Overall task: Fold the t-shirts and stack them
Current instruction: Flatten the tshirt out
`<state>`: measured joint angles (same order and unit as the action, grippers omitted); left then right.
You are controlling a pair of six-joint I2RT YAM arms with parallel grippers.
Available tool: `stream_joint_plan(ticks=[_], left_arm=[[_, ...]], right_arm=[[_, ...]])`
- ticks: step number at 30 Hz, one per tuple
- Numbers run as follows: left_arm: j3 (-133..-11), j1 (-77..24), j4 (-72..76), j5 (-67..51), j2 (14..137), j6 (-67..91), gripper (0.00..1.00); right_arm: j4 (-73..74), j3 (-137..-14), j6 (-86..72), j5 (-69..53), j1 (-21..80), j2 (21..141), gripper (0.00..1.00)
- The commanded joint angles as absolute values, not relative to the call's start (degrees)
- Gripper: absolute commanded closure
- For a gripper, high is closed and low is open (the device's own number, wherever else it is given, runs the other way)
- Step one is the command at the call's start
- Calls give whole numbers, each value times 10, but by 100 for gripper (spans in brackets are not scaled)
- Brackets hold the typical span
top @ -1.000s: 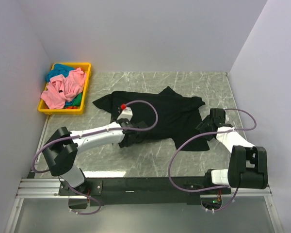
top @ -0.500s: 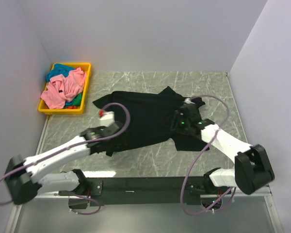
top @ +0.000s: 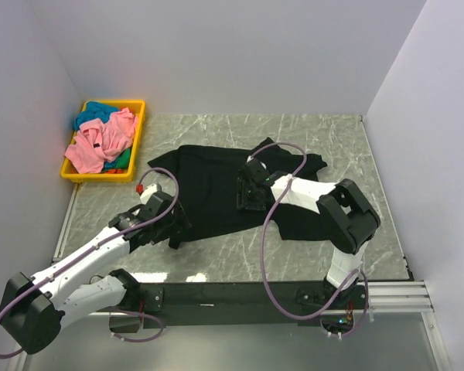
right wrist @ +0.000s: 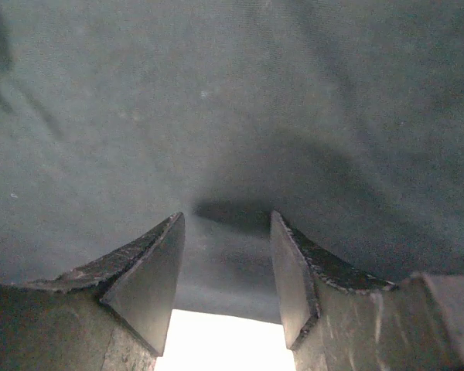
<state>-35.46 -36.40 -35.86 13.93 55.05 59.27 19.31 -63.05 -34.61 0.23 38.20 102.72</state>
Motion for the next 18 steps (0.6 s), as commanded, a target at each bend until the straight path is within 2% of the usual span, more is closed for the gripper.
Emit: stream_joint_plan(ticks=[1,11,14,18], left_arm=[[-356,-359,-326,121,550,592,11],[-394,-304,-328,126,572,519,11],[-414,-272,-328,118,583,487,11],[-432,-230,-328,114,590,454,11]], right_arm=[[248,-645,-341,44,351,1041,43],[229,-570,-352,44,165,970,43],[223,-570,-315,57,179,931,41],[229,-575,-272,94,280,882,38]])
